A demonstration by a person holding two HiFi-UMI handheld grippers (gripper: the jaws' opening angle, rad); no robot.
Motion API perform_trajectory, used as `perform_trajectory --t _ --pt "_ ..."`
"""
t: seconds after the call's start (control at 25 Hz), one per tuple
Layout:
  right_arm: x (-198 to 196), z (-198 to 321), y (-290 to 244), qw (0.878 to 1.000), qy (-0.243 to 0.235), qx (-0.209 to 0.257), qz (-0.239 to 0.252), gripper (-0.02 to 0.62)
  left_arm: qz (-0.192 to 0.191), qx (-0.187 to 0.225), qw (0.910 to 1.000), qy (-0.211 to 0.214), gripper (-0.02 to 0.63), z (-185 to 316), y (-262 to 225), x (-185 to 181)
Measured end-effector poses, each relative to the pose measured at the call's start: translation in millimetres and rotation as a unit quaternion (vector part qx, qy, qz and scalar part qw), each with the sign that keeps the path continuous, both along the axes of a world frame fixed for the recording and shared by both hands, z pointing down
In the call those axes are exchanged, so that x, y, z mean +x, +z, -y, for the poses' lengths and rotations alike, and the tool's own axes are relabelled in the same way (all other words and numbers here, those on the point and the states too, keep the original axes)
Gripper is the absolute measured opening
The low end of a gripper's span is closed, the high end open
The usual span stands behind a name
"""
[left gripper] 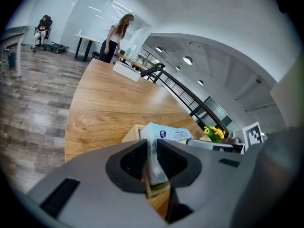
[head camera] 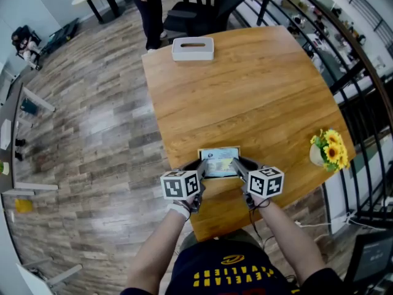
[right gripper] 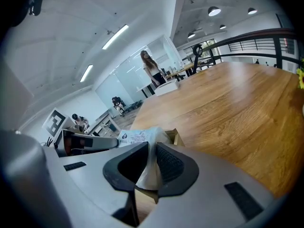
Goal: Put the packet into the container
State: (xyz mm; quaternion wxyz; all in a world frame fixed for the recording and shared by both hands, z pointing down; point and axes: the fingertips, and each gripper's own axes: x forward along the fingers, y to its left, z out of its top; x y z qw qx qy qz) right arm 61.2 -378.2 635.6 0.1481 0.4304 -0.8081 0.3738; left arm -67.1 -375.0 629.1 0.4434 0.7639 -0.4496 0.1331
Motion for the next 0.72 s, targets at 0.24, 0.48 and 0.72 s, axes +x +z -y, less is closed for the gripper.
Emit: perform_trajectory --t 0.24,0.48,0.72 --pt "1.0 -2.6 9.4 1.000 -0.004 -0.011 -0.015 0.064 0.027 0.007 0.9995 0.013 0.064 -0.7 0.3 3.0" --pt "-0.7 -4.2 14.3 0.998 -0.019 -0.009 -0.051 0.064 0.063 0.021 0.9976 0.019 0.064 -1.2 -0.5 4.8" --pt "2.9 0.4 10.6 0.996 -0.018 0.015 -0.088 0.064 0.059 0.036 0.9975 0.015 0.066 0.0 -8.6 5.4"
